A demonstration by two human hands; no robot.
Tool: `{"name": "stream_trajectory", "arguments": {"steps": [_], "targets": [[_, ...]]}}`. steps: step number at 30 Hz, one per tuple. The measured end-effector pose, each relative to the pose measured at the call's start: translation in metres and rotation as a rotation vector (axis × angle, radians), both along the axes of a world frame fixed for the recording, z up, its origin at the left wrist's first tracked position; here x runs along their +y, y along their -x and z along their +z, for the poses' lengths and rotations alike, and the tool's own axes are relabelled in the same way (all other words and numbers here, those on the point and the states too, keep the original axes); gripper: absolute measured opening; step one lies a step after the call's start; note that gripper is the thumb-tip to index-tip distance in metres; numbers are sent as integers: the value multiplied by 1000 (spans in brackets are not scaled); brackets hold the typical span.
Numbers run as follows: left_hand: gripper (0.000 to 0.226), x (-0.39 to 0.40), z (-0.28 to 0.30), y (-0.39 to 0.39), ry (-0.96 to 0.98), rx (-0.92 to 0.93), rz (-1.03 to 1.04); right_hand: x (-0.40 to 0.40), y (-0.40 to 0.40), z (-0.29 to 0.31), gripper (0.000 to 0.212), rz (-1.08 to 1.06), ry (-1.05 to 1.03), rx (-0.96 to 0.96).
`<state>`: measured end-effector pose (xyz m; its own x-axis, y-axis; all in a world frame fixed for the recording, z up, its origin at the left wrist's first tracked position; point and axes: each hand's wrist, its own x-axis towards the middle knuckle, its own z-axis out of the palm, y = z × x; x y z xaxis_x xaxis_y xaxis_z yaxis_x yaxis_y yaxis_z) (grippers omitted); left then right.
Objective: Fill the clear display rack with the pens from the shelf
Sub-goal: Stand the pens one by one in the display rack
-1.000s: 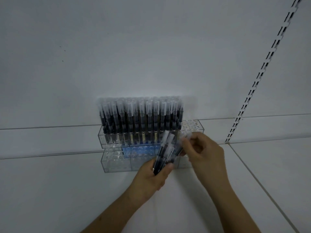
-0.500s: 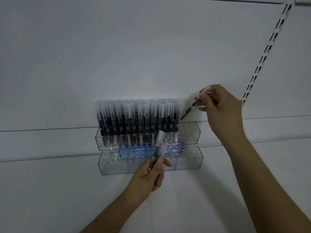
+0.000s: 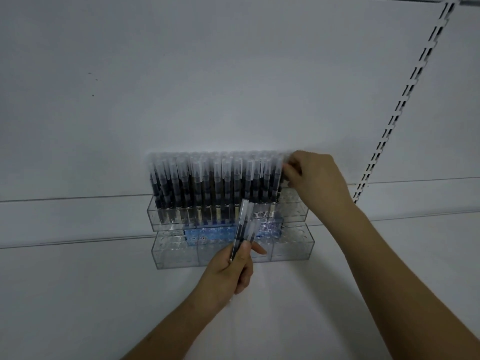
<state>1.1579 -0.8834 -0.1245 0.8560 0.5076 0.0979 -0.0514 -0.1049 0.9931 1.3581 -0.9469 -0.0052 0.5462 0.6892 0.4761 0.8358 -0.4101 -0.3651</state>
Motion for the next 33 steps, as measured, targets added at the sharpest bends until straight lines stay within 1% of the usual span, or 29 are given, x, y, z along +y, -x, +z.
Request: {"name": "stream_trajectory", "arguments": {"steps": [2, 3, 5, 7, 10, 12, 13, 14, 17, 20, 21, 23, 26, 29, 33], "targets": [[44, 0, 1, 0, 0, -4, -2, -4, 3, -3, 29, -37, 47, -50], [44, -1, 1, 0, 2, -6, -4, -8, 5, -4, 31, -58, 23, -51], [44, -1, 2, 0, 8, -12, -5, -21, 15, -8, 34, -103, -103, -2], [44, -1, 3, 0, 10, -21, -7, -34, 32, -15, 35, -82, -176, 99], [46, -2, 2, 1, 29, -24, -16, -45, 60, -38, 28, 102, -120, 326], [51, -2, 2, 1, 40, -13, -24, -45, 72, -55, 17, 200, -86, 436], [55, -1, 2, 1, 32, -2, -26, -44, 75, -61, 8, 223, -89, 486], [57, -1, 1, 1, 18, 7, -25, -43, 76, -65, 5, 242, -99, 538], [55, -1, 0, 1, 25, -4, -29, -43, 74, -67, 4, 277, -173, 654], [39, -1, 0, 1, 65, -28, -23, -47, 64, -53, 9, 208, -366, 714], [37, -1, 0, 0, 72, -27, -19, -49, 59, -44, 11, 170, -459, 714], [36, 0, -1, 0, 92, -19, -12, -52, 45, -26, 10, 102, -631, 646], [36, 0, -2, 0, 104, -19, -4, -52, 29, -2, 11, 68, -735, 500], [35, 0, -3, 0, 95, -24, -6, -46, 21, 11, 10, 80, -716, 434], [35, 0, -2, 0, 99, -21, -9, -36, 16, 12, 8, 102, -582, 378]]}}
